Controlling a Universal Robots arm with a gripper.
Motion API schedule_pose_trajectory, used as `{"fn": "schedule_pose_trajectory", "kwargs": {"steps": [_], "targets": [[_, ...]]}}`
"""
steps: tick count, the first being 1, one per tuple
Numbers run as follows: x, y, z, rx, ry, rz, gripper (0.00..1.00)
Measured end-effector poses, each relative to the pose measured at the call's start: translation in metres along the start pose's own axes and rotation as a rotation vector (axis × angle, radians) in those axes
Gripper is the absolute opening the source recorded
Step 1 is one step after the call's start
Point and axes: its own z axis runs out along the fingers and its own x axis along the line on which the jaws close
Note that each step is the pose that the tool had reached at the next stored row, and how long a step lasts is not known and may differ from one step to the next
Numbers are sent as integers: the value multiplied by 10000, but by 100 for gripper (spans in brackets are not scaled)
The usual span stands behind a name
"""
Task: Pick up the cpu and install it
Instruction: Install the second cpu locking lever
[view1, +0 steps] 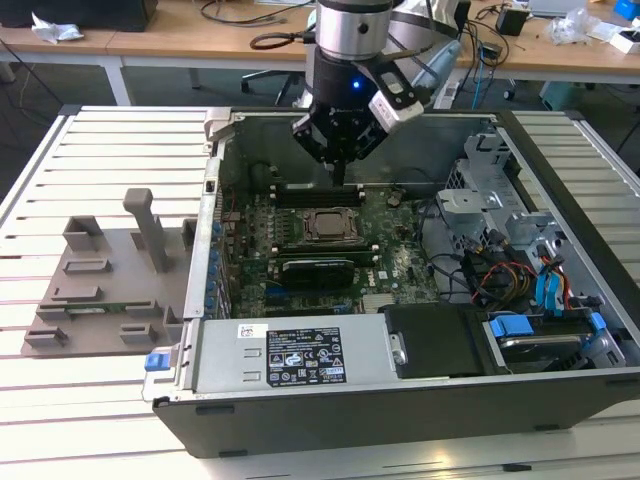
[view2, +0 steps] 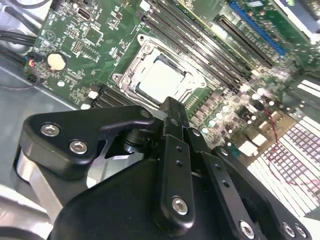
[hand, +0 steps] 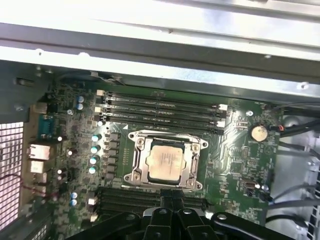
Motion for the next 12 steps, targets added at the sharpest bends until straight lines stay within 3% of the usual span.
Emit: {"fn": "schedule_pose_trajectory", "kwargs": {"steps": [5, 6, 8, 9, 12], "targets": [[0, -9, -191, 62, 7, -1, 11], [0, -12, -265, 87, 10, 0, 11], [0, -15, -336, 110, 13, -1, 11], [0, -19, -420, 132, 15, -1, 11], [0, -26, -539, 158, 18, -2, 11]]}}
